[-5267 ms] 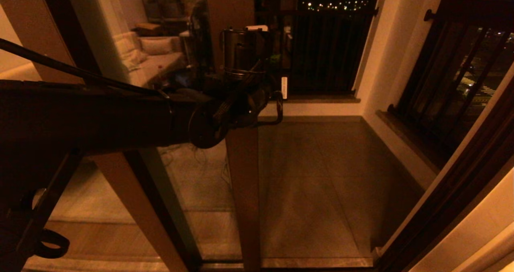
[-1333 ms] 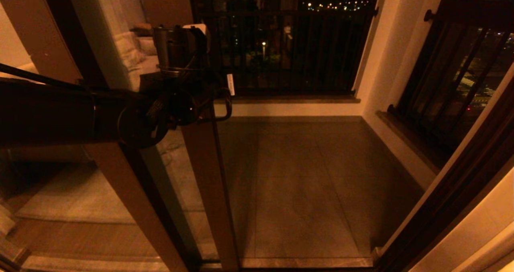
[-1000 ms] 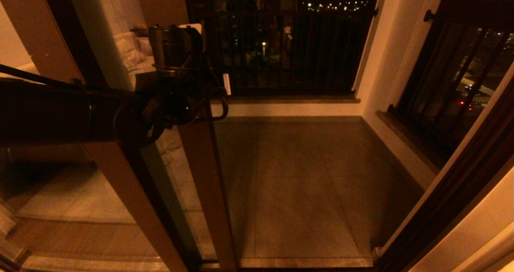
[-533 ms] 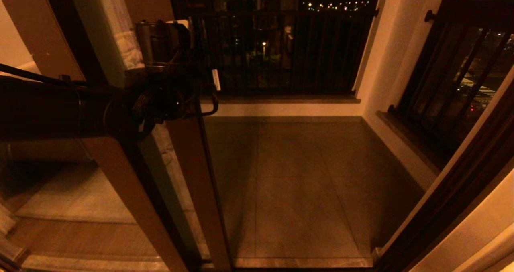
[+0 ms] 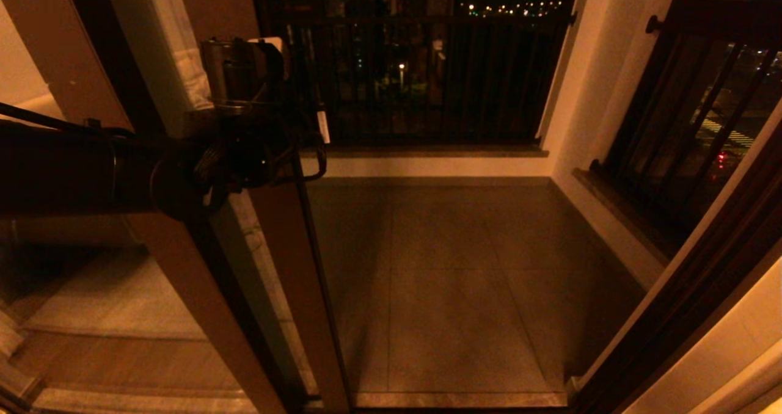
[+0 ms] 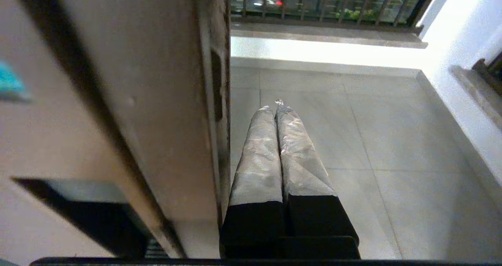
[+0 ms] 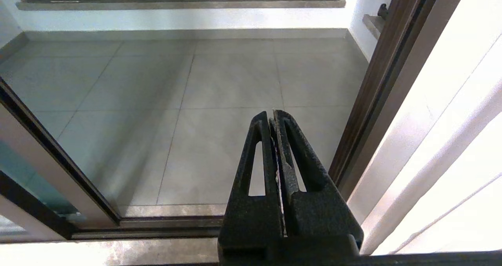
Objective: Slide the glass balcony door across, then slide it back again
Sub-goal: Open the slid door
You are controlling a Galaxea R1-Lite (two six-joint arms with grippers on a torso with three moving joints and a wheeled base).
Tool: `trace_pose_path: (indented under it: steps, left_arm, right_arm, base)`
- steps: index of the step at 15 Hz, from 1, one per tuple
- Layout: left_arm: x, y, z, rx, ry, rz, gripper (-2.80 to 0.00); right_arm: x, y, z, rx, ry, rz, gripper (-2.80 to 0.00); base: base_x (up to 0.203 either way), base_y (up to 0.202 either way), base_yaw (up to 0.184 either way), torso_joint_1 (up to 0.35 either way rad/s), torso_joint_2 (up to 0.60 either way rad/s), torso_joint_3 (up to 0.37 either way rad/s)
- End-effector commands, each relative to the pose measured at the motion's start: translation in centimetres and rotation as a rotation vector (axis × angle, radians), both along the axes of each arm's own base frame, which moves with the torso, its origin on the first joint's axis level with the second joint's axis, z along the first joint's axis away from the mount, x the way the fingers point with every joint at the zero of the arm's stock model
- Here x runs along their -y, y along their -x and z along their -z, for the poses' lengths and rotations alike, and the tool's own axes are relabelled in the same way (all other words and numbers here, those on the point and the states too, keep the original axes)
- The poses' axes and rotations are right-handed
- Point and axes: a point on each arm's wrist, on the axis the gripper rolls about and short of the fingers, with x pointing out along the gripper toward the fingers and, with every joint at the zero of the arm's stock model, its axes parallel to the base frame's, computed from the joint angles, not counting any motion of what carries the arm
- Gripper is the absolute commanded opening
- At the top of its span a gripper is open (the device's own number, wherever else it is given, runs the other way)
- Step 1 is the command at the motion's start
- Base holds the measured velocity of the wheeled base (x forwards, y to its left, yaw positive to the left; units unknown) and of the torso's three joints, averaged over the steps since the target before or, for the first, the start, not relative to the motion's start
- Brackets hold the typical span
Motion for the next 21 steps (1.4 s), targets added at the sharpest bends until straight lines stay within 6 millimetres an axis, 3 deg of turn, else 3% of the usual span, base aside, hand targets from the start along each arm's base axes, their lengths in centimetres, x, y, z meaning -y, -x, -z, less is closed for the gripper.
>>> trace_pose_path:
  steps: [1, 21]
  left_arm:
    - [-0.7, 0.0, 0.1, -0.006, -0.002, -0.017, -2.8]
    - [-2.0, 0.9, -0.1, -0.01, -0.003, -0.041, -2.8]
  right_arm:
    - [0.0, 0.0, 0.0, -0.001, 0.001, -0.001, -2.8]
    - [0.0, 0.0, 0.0, -0.001, 0.001, 0.0, -2.8]
  base:
    - [0.0, 0.0, 0.0, 0.0, 0.0, 0.0]
    - [0.0, 0.0, 0.0, 0.0, 0.0, 0.0]
